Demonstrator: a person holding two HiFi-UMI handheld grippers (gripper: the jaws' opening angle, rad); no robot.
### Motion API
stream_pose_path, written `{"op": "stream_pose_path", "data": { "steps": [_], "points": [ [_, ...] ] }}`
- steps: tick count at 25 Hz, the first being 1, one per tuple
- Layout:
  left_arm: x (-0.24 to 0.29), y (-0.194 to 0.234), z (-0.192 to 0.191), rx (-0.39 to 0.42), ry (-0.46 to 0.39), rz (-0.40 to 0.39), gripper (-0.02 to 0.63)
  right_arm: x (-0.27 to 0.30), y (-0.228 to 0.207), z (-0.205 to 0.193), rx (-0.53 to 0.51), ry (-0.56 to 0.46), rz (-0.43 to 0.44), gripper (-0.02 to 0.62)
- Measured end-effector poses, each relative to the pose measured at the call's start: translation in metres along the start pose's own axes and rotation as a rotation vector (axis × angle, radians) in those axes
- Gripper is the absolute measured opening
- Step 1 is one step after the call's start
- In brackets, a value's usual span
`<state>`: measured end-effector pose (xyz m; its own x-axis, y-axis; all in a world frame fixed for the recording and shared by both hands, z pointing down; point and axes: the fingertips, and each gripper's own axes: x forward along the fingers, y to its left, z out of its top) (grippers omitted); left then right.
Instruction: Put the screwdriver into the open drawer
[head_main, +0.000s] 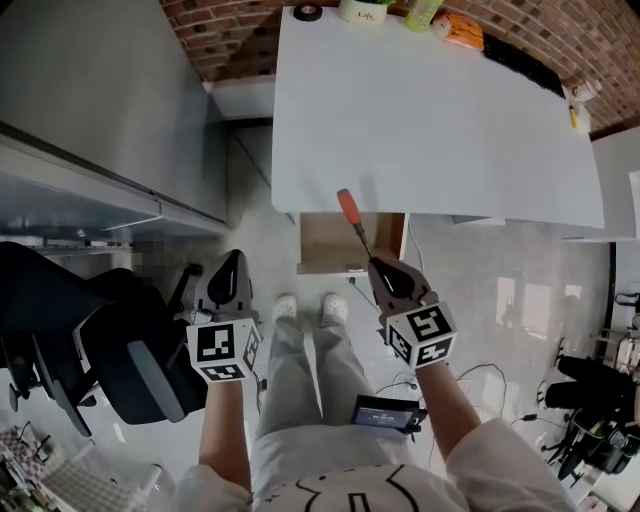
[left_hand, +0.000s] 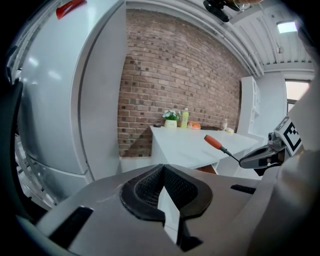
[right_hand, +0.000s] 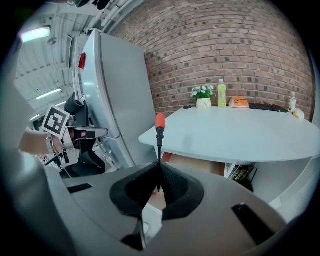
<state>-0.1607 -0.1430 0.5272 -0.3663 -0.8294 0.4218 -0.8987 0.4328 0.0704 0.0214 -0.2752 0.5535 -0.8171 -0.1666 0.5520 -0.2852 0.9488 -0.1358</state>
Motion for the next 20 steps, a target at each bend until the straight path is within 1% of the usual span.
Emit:
{"op": "stream_pose_path", "data": {
  "steps": [8, 15, 20],
  "points": [
    [0.012, 0.000, -0.050, -0.033, 0.072, -0.004, 0.012, 0.014, 0.009, -0.053, 0.019, 0.080, 0.027, 0.025],
    [0.035, -0.007, -0.084, -0.033, 0.112, -0.042, 0.012, 0.032, 0.009, -0.095, 0.001, 0.154, 0.045, 0.025],
    [0.051, -0.003, -0.109, -0.074, 0.134, -0.053, 0.012, 0.055, 0.004, -0.115, -0.008, 0.189, 0.057, 0.025]
  ]
}}
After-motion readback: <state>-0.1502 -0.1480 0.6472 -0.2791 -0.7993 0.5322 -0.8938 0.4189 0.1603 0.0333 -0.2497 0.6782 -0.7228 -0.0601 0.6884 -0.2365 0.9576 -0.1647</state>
